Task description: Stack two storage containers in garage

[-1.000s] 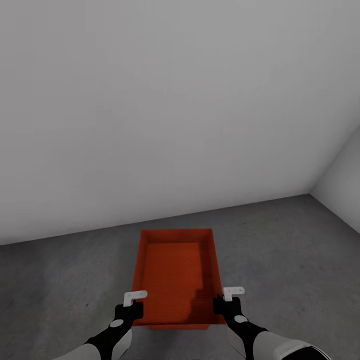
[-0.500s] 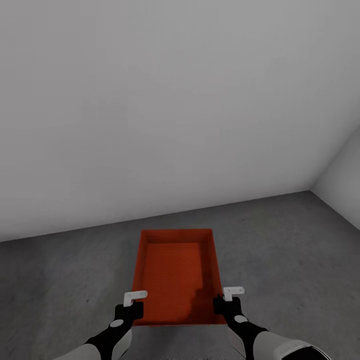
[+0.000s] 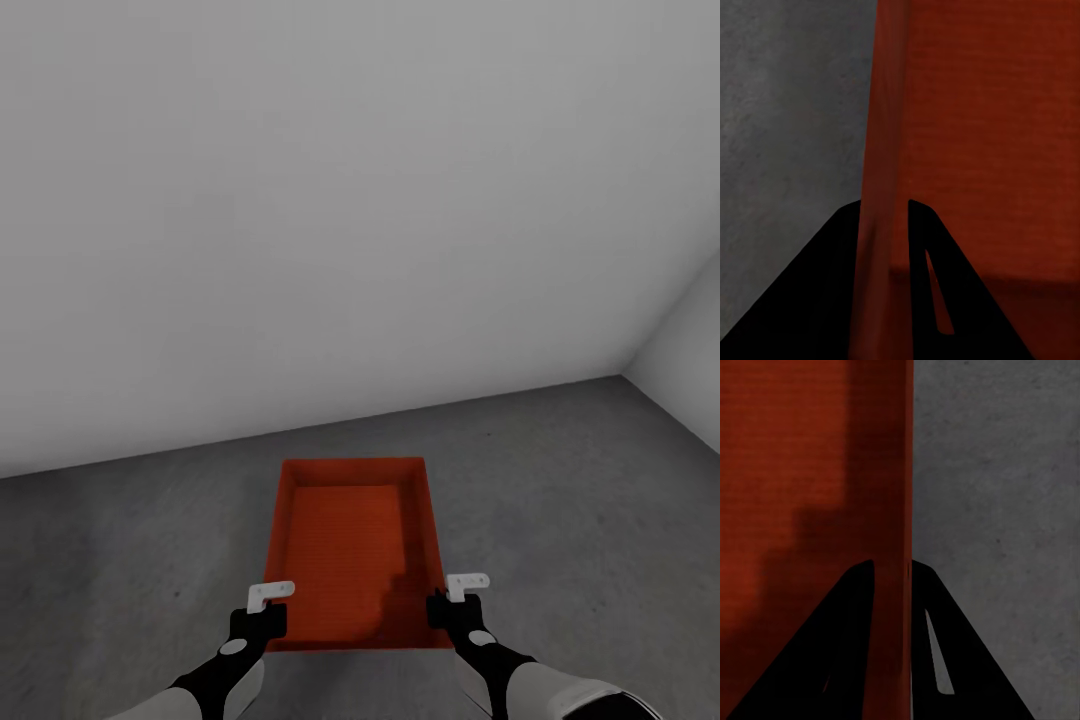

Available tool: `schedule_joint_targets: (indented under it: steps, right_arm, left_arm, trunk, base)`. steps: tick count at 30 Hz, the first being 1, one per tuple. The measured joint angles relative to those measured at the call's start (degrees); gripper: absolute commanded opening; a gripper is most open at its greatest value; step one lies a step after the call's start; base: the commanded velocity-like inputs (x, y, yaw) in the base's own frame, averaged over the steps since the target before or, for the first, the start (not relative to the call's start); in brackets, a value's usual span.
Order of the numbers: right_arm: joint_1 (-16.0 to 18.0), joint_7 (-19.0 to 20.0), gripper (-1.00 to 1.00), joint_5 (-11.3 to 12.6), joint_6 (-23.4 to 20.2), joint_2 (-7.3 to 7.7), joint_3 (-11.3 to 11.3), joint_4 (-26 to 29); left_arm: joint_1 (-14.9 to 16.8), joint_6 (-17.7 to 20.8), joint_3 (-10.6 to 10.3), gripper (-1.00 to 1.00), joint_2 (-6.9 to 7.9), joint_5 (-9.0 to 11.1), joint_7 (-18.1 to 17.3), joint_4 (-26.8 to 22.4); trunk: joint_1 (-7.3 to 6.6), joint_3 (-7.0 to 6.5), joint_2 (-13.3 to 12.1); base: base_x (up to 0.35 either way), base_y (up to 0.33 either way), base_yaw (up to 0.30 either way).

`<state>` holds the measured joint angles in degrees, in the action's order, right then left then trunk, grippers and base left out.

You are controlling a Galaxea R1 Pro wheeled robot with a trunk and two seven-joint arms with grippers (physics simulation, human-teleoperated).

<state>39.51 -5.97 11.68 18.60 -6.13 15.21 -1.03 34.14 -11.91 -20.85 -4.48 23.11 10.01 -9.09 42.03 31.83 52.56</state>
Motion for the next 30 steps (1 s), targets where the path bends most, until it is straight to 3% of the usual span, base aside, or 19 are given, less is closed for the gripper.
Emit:
schedule_joint_targets:
  steps: [9,15,20,30]
  right_arm:
    - [0.0,0.0,-1.0,0.1,0.0,-0.02,0.1,0.0]
    - [0.0,0.0,-1.0,6.0,0.4,-0.11,7.1,0.0]
    - [0.0,-0.4,-1.0,11.2,0.6,-0.52,12.0,-0.2]
    - [0.0,-0.4,-1.0,20.7,0.6,-0.61,21.5,-0.2]
  left_arm:
    - [0.0,0.0,0.0,-1.0,0.02,0.0,0.0,0.0]
    - [-0.1,-1.9,-0.4,-1.0,-0.03,0.9,-0.4,1.1]
    - [-0.4,-0.8,-0.5,-1.0,0.54,0.7,-0.6,-0.2]
    - [-0.4,-0.8,-5.4,-1.0,0.8,5.6,0.3,-0.7]
  trunk:
    - [0.0,0.05,0.0]
    - [0.0,0.05,0.0]
    - [0.0,0.05,0.0]
    - [0.0,0.05,0.0]
  base:
    - [0.0,0.0,0.0]
    - [0.0,0.0,0.0]
    - [0.0,0.0,0.0]
    - [0.0,0.0,0.0]
